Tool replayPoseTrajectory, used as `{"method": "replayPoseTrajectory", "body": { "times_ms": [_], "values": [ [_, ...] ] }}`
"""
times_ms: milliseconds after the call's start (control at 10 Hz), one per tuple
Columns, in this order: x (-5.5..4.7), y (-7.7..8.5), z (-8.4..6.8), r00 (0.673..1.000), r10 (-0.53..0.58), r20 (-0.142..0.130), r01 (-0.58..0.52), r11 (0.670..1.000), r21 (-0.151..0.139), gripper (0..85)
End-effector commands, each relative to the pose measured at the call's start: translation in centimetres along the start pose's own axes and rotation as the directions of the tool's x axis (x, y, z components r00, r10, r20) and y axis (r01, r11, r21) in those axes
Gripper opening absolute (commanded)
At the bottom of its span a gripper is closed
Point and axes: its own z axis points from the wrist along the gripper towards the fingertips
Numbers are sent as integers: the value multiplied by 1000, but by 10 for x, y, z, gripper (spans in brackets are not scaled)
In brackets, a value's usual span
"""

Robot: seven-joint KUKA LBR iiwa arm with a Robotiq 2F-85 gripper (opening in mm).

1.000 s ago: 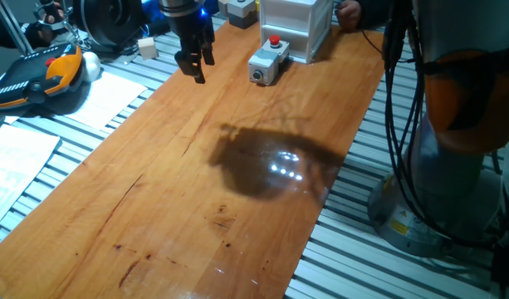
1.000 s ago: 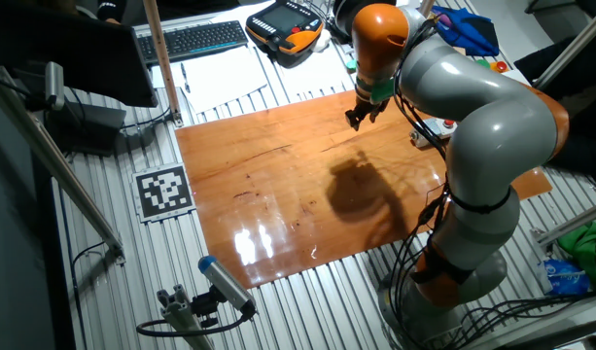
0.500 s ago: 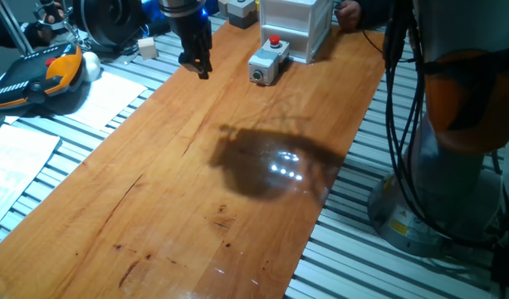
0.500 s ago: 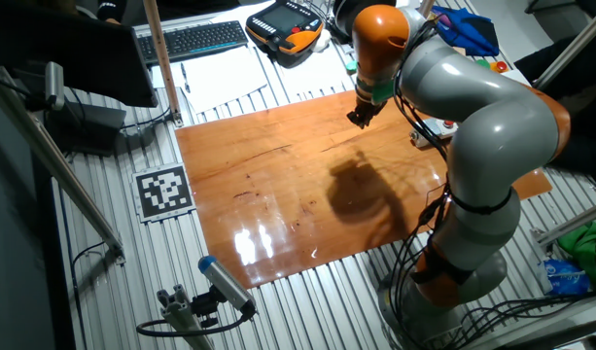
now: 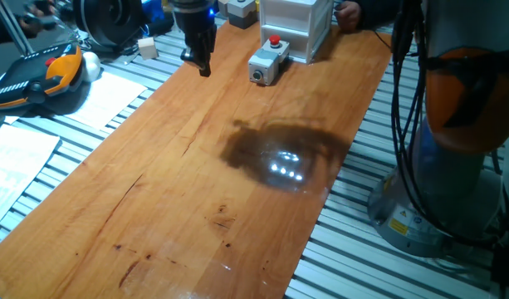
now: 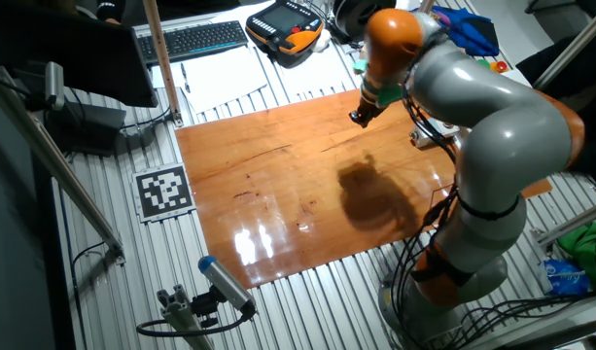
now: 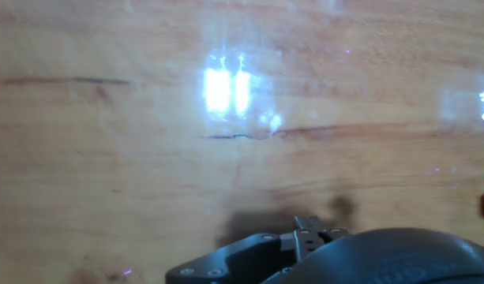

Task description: Press the button horizontally

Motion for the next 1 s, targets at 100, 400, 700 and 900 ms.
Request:
{"method": "replayPoseTrajectory", "body": {
  "times_ms": [100,400,700,900],
  "values": [
    [0,0,0,996,84,-32,-83,996,25,0],
    [0,0,0,996,73,-41,-72,997,34,0],
    [-2,-9,6,997,-14,-71,26,986,166,170],
    [-4,-30,24,997,-38,-66,49,983,177,170]
  ]
}}
